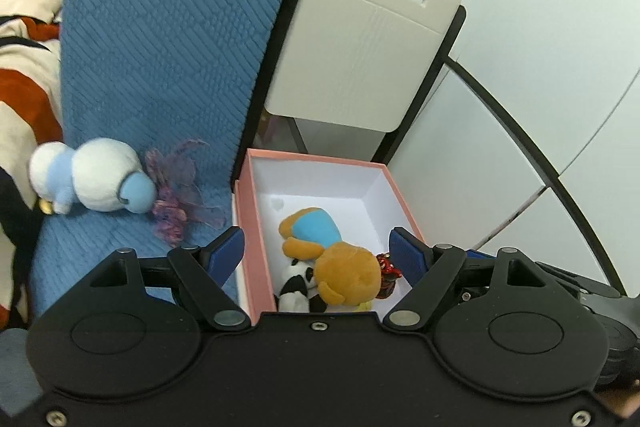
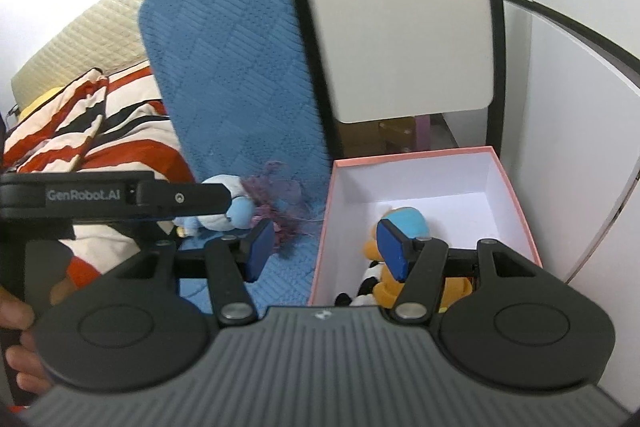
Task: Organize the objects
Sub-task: 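Lower the bear with the left gripper while the right lowers the red figurine into the box, then open both grippers and withdraw them toward the white-blue penguin and ribbon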
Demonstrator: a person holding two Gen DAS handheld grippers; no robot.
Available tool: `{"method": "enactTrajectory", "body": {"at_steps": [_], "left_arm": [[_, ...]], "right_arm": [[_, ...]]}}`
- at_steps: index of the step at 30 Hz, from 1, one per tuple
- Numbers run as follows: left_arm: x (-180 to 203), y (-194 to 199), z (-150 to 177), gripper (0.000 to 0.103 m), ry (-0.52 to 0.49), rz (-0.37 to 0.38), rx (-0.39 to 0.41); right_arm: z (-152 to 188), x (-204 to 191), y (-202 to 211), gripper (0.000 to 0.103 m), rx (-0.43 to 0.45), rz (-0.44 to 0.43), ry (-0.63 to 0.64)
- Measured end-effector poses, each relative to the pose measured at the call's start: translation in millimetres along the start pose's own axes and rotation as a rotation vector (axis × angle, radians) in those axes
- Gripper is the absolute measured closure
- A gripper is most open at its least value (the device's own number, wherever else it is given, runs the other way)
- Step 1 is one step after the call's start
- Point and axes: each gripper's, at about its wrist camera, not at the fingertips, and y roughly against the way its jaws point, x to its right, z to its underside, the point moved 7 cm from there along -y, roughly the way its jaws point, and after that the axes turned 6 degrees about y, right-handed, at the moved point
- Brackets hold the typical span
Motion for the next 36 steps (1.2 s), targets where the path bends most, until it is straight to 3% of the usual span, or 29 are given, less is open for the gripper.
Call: {"method": "enactTrajectory", "body": {"at_steps": [19, 36], "left_arm": [[-34.3, 91.2, 39.9, 0.023, -0.024, -0.003, 0.082], [-88.5, 114.1, 58.2, 0.017, 0.068, -0.064, 0.123]], "right_arm": [[34.0, -75.6, 39.0, 0.043, 0.02, -0.043, 0.046], [54.9, -103.5, 20.6, 0.043, 0.015, -0.075, 0.059]]}}
